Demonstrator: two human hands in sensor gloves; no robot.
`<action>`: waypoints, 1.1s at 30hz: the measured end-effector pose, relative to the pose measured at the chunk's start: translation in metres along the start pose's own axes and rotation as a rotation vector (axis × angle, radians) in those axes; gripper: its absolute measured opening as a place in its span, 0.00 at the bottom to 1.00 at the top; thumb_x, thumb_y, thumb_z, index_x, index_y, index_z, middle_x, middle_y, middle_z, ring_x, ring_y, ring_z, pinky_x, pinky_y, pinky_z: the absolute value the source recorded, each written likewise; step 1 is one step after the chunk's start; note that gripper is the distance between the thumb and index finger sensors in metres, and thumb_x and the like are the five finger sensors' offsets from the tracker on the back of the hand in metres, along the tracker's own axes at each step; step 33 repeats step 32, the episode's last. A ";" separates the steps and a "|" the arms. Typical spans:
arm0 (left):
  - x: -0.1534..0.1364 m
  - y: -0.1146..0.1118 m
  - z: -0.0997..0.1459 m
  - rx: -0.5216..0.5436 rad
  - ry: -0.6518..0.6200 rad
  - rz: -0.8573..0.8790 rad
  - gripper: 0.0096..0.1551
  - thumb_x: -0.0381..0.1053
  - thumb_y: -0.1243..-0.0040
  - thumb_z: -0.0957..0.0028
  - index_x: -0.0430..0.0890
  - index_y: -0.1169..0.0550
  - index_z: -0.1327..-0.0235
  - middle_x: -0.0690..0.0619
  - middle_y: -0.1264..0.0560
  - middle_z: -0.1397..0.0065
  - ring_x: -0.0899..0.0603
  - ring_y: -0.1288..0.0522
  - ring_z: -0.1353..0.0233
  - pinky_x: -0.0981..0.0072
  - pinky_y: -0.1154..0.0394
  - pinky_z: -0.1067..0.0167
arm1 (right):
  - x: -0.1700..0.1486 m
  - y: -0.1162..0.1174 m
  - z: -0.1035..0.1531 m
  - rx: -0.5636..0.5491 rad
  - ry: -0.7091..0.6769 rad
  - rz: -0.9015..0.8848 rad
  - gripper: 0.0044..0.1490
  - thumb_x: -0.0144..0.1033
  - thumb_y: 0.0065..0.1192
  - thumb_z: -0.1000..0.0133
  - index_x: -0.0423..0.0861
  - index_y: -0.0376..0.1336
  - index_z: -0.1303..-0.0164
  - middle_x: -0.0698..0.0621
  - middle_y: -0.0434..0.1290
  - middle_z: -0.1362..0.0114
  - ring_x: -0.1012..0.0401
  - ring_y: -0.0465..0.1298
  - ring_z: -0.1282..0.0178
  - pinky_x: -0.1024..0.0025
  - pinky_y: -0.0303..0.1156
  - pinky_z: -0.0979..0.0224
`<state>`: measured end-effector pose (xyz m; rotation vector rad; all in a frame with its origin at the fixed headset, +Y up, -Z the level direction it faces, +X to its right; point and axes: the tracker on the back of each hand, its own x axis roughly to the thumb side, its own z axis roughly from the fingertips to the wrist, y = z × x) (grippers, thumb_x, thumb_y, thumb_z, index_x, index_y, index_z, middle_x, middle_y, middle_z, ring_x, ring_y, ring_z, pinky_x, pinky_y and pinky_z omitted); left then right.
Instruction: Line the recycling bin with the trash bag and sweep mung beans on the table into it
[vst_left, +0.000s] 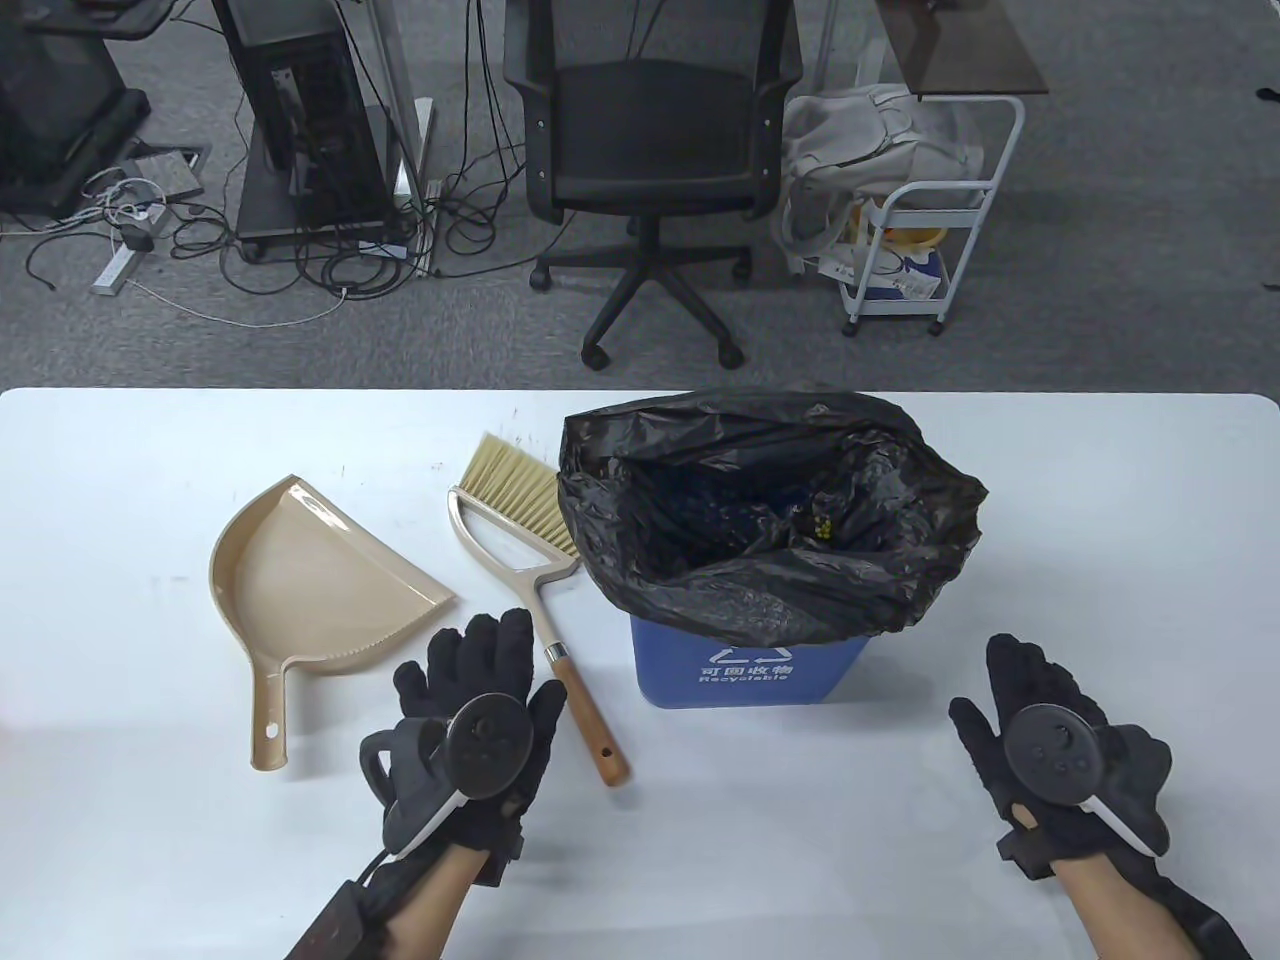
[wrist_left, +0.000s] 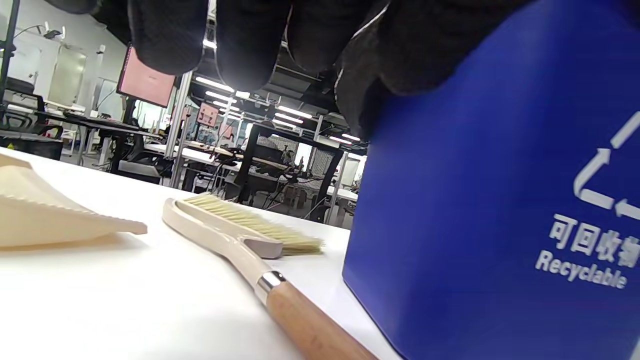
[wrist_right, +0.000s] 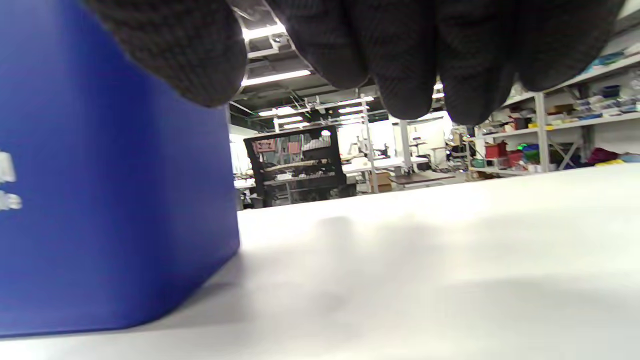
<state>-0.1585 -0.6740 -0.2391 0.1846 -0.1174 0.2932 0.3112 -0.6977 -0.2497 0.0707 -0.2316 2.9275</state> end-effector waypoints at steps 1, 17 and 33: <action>0.001 0.000 0.002 0.009 -0.008 0.004 0.44 0.56 0.36 0.44 0.38 0.32 0.17 0.29 0.32 0.18 0.14 0.38 0.22 0.11 0.47 0.34 | -0.002 0.000 -0.001 0.006 0.008 -0.010 0.51 0.50 0.60 0.42 0.26 0.58 0.20 0.21 0.67 0.26 0.24 0.70 0.32 0.28 0.66 0.36; -0.006 -0.013 0.015 -0.006 -0.067 0.027 0.43 0.55 0.36 0.45 0.37 0.31 0.18 0.29 0.30 0.20 0.14 0.36 0.24 0.12 0.45 0.35 | -0.002 0.009 0.007 0.063 0.003 -0.079 0.51 0.49 0.59 0.42 0.25 0.58 0.21 0.21 0.67 0.27 0.24 0.70 0.32 0.29 0.66 0.37; -0.007 -0.012 0.015 -0.017 -0.062 0.030 0.43 0.54 0.36 0.45 0.37 0.31 0.19 0.29 0.30 0.20 0.15 0.35 0.24 0.12 0.45 0.35 | 0.005 0.018 0.011 0.120 -0.014 -0.073 0.50 0.49 0.59 0.42 0.25 0.58 0.21 0.21 0.67 0.27 0.24 0.70 0.32 0.29 0.66 0.37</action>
